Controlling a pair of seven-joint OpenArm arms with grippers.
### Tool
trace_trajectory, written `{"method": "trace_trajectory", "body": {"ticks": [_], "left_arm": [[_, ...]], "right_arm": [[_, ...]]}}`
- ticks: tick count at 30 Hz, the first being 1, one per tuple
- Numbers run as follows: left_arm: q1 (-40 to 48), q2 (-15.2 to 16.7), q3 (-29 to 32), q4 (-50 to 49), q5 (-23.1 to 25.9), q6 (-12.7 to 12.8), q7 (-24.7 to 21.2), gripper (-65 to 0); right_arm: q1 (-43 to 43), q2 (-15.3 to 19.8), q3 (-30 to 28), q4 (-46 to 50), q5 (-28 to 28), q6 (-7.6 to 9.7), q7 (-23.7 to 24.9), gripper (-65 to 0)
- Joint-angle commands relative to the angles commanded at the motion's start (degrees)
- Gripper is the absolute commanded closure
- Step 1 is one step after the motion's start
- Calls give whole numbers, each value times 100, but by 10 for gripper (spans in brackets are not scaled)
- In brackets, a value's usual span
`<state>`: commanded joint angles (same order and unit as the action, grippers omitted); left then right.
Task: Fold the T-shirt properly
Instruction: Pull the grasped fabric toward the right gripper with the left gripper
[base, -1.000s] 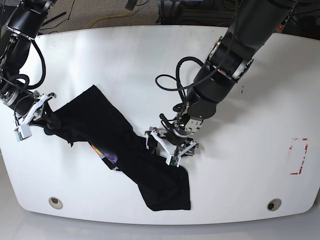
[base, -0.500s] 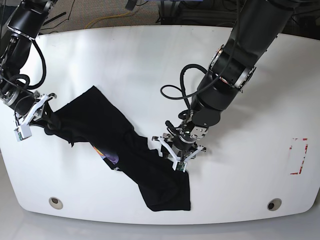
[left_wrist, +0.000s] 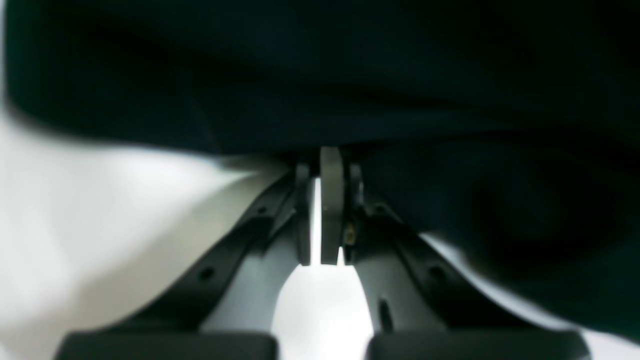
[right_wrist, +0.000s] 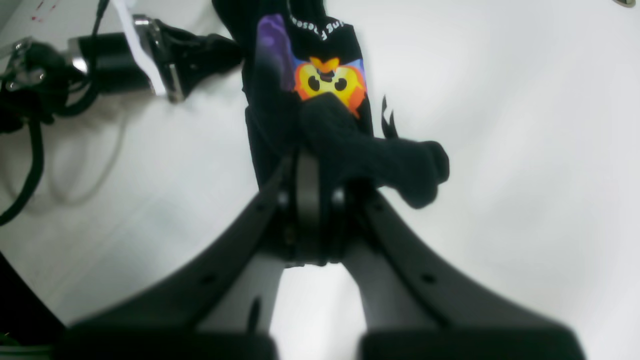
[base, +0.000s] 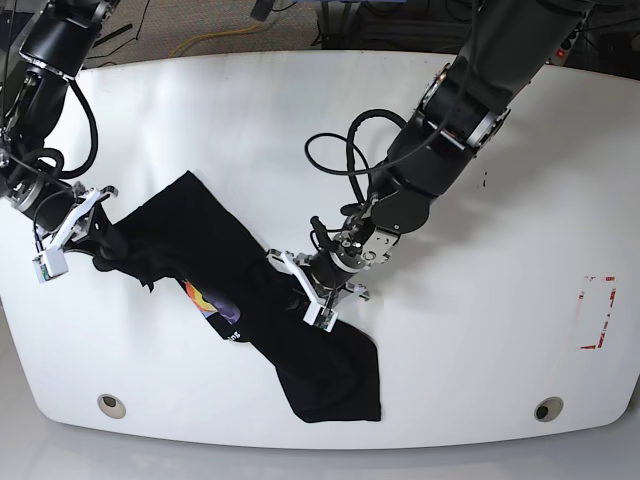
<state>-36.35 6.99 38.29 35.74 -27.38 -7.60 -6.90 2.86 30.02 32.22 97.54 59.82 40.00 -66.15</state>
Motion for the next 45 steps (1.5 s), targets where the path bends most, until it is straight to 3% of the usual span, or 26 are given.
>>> {"method": "trace_trajectory", "body": {"ticks": [3, 4, 10, 13, 20, 27, 34, 37, 39, 45], "left_arm": [[-9, 0, 0, -9, 0, 9, 0, -74], [-9, 0, -9, -9, 0, 53, 0, -128], [-9, 123, -229, 18, 0, 1222, -9, -428], [-44, 201, -273, 9, 26, 1705, -9, -528], [-141, 201, -255, 35, 26, 1793, -9, -531], [-167, 201, -255, 9, 26, 1793, -9, -533], [-141, 201, -26, 44, 35, 1820, -18, -522], [-141, 201, 123, -70, 35, 2031, -18, -472], [-132, 201, 193, -290, 35, 2180, -18, -465], [-123, 201, 343, -1099, 9, 2198, -35, -467]], "right_arm": [[-26, 0, 0, -35, 9, 0, 0, 0], [-35, 0, 0, -35, 44, 0, -18, 0], [-369, 0, 0, 457, 44, 0, -53, 0], [-712, 0, 0, 853, 53, 0, -211, 0], [-1837, 202, 132, 1327, 782, 0, -589, 0], [-2593, 422, 615, 1415, 888, 0, -598, 0], [-2699, 440, 352, 1407, 888, 0, -598, 0], [-2690, 422, 281, 1407, 888, 0, -598, 0], [-2673, 299, 281, 1398, 870, 0, -598, 0], [-2593, 158, 281, 1398, 862, 0, -598, 0]]}}
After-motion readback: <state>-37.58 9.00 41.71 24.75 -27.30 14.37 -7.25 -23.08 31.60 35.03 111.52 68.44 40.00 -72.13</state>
